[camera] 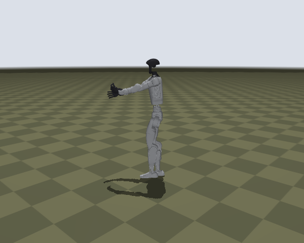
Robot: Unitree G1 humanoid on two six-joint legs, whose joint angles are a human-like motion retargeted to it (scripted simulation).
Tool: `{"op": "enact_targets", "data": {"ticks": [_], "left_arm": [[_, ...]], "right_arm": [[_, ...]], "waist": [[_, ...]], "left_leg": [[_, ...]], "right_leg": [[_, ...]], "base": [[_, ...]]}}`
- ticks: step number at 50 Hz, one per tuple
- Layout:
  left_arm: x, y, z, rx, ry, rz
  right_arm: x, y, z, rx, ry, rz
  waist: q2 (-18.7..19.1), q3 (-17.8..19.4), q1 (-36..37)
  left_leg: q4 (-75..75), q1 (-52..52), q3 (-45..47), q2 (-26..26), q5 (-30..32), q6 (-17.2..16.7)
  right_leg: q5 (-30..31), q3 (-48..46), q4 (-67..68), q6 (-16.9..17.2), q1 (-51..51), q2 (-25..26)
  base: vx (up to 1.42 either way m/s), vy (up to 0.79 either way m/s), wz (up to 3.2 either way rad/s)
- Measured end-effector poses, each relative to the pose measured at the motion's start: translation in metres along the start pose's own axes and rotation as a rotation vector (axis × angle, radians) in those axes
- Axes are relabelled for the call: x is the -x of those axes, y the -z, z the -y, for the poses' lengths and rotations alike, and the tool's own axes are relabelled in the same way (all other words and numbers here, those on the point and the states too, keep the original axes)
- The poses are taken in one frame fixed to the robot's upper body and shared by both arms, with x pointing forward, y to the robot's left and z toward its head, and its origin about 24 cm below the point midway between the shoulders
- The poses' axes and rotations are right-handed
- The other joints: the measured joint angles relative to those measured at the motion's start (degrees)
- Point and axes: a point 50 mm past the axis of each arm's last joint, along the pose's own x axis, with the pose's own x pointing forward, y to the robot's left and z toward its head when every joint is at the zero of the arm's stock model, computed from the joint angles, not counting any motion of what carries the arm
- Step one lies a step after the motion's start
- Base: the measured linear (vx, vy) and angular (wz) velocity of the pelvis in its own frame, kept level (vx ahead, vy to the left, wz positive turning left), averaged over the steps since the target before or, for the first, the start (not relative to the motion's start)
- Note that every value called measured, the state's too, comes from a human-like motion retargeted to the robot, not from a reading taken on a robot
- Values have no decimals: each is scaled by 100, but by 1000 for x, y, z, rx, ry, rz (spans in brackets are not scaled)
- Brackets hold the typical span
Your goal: Dance
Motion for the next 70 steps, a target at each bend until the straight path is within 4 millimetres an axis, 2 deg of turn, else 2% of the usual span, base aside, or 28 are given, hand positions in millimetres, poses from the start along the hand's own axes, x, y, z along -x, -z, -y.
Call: {"op": "enact_targets", "data": {"ticks": [11, 47, 70], "left_arm": [[0, -2, -1, -19, 1, -11], [8, 8, -1, -48, 87, -1], [5, -4, 2, -109, 136, 26]], "right_arm": [[0, 0, -1, -21, 0, 12], [8, 17, -2, -42, -128, -1], [8, 12, -6, -68, -154, 51]], "waist": [[70, 15, -19], [92, -45, -117], [41, -140, -93]], "left_leg": [[-57, -2, 60, 68, -45, -178], [-115, 59, 158, 65, -112, -167], [-94, 93, 184, 42, -138, -128]], "right_leg": [[-9, -6, -2, 16, -25, 29], [0, 27, 2, 51, -15, 38], [10, 50, -3, 47, 19, 36]], "base": [[0, 0, 0], [0, 0, 0], [0, 0, 0]]}}
